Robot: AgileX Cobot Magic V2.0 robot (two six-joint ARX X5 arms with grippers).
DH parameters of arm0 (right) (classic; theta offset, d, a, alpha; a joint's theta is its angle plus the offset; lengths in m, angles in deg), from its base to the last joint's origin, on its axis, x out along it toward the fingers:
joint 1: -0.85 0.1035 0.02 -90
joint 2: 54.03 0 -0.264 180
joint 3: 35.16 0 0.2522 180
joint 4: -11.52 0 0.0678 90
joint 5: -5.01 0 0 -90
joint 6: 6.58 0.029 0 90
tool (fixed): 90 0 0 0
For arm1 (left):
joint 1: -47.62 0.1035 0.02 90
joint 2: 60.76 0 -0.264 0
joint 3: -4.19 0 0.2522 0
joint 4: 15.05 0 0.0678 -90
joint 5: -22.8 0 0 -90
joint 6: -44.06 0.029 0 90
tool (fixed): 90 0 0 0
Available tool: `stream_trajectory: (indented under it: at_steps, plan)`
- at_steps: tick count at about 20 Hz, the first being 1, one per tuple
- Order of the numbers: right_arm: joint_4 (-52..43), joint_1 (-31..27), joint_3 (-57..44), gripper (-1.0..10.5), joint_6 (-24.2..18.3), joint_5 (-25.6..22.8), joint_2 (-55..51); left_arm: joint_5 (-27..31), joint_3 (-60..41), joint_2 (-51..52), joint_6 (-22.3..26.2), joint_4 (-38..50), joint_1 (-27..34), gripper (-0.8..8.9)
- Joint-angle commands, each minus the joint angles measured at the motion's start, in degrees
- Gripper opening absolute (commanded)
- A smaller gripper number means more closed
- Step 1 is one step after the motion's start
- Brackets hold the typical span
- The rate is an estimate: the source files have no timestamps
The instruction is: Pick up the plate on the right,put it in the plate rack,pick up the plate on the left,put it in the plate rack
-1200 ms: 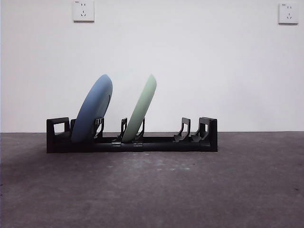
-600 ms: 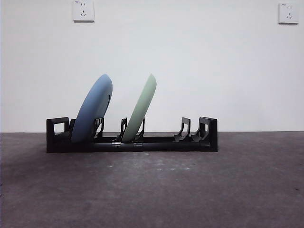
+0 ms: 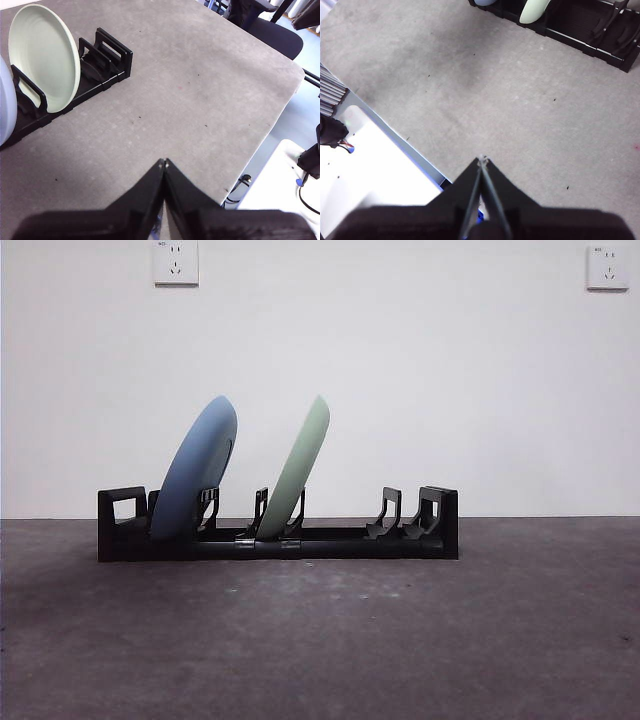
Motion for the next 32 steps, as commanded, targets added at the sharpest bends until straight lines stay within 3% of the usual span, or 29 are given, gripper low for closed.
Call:
stream_trajectory:
  at_steps: [1,11,14,16,18,21,23,25,27,32]
  plan:
    - [1.25,0.09,-0.5,0.0,0.76,-1.92,0.0,0.07,-0.22,-0.48,0.24,0.44,0.09,-0.04]
    - [1.22,0.07,-0.5,0.0,0.76,-17.11,0.0,0.07,-0.22,-1.81,-1.05,0.85,0.13,-0.04]
    - [1.22,0.07,-0.5,0.0,0.76,-19.06,0.0,3.56,-0.22,-2.29,3.28,2.58,0.22,-0.04]
    - [1.22,0.07,-0.5,0.0,0.76,-19.65,0.0,6.78,-0.22,-2.38,3.74,7.74,0.48,-0.04]
    - [1.22,0.07,-0.5,0.0,0.76,-19.87,0.0,8.68,-0.22,-2.1,7.67,12.2,1.11,-0.04]
    - [1.22,0.07,-0.5,0.0,0.76,-19.87,0.0,9.68,-0.24,-0.31,15.63,18.71,6.43,-0.04]
    - [1.22,0.07,-0.5,0.0,0.76,-19.87,0.0,5.46,-0.46,1.88,18.86,20.68,12.07,-0.04]
    - [1.22,0.04,-0.5,0.0,0.76,-19.87,0.0,2.25,-1.86,5.14,20.48,22.27,17.68,-0.04]
    - [1.22,0.04,-0.5,0.0,0.76,-19.85,0.0,3.04,-5.97,9.07,22.45,26.71,22.16,-0.04]
    - [1.22,0.04,-0.5,0.0,0.76,-19.87,0.0,3.15,-27.45,21.0,21.86,45.33,27.3,-0.04]
